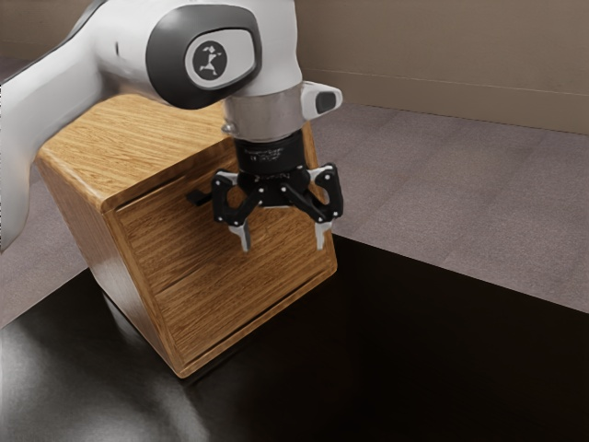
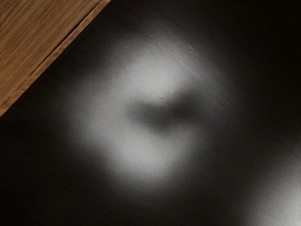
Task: Pull the drawer handle with one arm to open the drawer
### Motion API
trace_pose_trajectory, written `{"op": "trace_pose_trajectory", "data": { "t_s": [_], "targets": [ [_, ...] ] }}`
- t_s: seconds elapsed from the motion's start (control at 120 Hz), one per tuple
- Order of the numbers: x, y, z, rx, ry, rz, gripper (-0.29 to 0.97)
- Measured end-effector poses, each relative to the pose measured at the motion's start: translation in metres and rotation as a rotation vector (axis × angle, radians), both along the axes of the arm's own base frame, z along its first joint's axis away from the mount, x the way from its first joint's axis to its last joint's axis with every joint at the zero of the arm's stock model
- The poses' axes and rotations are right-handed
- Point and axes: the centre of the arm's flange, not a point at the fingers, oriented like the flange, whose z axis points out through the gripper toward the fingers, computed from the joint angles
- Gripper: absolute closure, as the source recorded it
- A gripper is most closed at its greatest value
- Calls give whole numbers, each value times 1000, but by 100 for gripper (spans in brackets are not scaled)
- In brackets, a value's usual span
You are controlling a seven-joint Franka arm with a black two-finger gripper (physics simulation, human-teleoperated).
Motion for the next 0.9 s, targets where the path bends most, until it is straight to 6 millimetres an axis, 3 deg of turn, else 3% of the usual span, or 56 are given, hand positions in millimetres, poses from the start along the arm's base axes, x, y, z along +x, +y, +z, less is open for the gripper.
{"op": "trace_pose_trajectory", "data": {
  "t_s": [0.117,0.233,0.333,0.392,0.517,0.633,0.675,0.817,0.9],
  "targets": [
    [1,-8,0,3,-7,15,0],
    [-4,-37,0,-3,-9,-15,0],
    [-8,-48,2,-6,-14,-20,0],
    [-21,-53,19,-12,-36,-26,0],
    [-47,-92,36,-26,-49,-79,0],
    [-74,-159,36,-34,-45,-154,0],
    [-77,-174,31,-35,-36,-163,0],
    [-72,-175,25,-20,-29,-9,0],
    [-65,-184,9,2,-16,107,0]
  ]
}}
